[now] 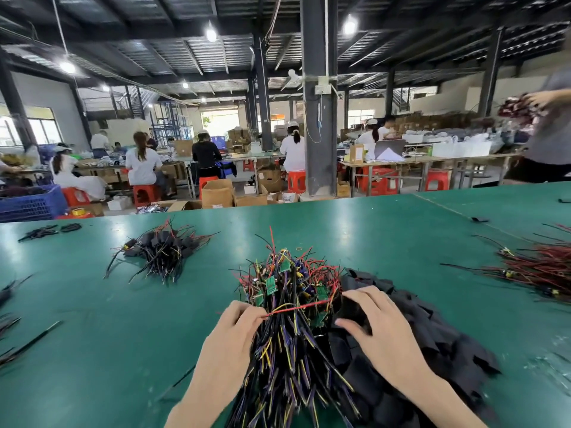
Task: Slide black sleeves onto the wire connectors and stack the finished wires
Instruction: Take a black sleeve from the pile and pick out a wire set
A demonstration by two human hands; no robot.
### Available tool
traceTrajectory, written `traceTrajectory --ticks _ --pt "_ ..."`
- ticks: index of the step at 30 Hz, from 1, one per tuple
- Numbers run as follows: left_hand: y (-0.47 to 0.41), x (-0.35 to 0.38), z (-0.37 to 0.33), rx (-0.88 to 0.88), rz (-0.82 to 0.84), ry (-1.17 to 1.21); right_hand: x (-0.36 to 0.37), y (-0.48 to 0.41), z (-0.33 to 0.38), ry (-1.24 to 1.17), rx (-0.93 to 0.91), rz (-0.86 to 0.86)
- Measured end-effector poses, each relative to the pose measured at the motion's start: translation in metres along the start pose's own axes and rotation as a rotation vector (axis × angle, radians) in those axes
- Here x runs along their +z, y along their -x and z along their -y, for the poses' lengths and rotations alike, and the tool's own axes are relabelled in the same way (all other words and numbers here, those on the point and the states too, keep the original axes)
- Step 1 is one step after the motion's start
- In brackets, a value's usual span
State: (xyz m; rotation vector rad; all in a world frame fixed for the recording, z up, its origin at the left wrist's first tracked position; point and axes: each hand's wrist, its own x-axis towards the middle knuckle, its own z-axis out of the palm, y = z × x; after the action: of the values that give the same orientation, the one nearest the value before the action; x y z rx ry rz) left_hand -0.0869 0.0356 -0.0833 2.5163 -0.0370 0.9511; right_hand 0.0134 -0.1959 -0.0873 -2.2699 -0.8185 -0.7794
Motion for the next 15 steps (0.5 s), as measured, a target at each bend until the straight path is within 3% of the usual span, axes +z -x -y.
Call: traceTrajectory --ticks 15 --pt "0.0068 0.0035 -0.0039 -0.094 -0.128 0.034 -0.0009 0.0038 0.0055 -0.101 0.014 0.059"
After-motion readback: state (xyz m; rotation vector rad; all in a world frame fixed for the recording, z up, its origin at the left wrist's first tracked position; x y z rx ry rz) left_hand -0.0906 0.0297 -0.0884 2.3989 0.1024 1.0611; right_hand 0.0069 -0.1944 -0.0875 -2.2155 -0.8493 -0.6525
